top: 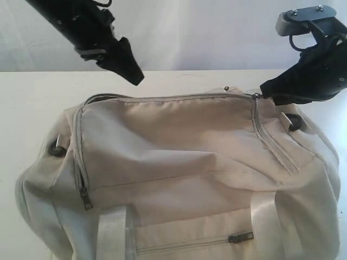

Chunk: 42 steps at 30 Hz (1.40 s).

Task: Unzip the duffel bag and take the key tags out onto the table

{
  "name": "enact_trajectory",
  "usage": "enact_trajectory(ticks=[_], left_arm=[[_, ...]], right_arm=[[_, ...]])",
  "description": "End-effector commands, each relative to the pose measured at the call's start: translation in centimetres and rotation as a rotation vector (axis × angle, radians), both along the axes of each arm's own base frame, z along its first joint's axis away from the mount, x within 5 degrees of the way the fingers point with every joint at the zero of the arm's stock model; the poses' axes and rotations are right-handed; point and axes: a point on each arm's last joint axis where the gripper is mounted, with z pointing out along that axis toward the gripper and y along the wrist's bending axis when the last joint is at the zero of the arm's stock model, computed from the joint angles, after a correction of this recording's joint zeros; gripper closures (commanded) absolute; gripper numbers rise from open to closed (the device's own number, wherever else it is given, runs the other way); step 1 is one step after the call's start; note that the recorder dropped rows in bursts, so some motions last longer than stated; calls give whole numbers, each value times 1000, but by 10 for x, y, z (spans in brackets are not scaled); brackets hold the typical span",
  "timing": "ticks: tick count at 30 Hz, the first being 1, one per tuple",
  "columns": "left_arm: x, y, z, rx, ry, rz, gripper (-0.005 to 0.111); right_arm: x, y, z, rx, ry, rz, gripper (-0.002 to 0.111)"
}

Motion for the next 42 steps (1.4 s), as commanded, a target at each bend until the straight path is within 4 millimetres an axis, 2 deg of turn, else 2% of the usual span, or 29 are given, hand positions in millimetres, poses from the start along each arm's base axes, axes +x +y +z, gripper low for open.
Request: enact_trajectory(ticks=[1, 6, 10, 13, 19, 23, 33, 41, 42], left_arm=[[-16, -45, 15, 38, -163, -127, 40], [-23, -93, 2, 62, -287, -244, 40], [-20, -121, -13, 46, -348, -276, 40], [-17, -134, -26, 49, -368, -293, 40], [-6, -143, -44, 56, -377, -289, 40], [-5, -144, -45, 39, -378, -280, 43], [-6, -147, -45, 2, -359, -268, 82], [-8, -146, -47, 20, -337, -286, 107], [-8, -145, -47, 27, -333, -291, 107]], right_arm=[[-3, -3, 1, -11, 0, 2, 108], [-4, -3, 0, -10, 6, 4, 108], [-4, -3, 0, -10, 11, 6, 108], [-4, -3, 0, -10, 11, 6, 108], [-3, -3, 1, -11, -5, 1, 108], [-3, -3, 1, -11, -7, 0, 108], [-2, -3, -1, -11, -1, 0, 108], [-2, -3, -1, -11, 1, 1, 108], [-2, -3, -1, -11, 1, 1, 108]])
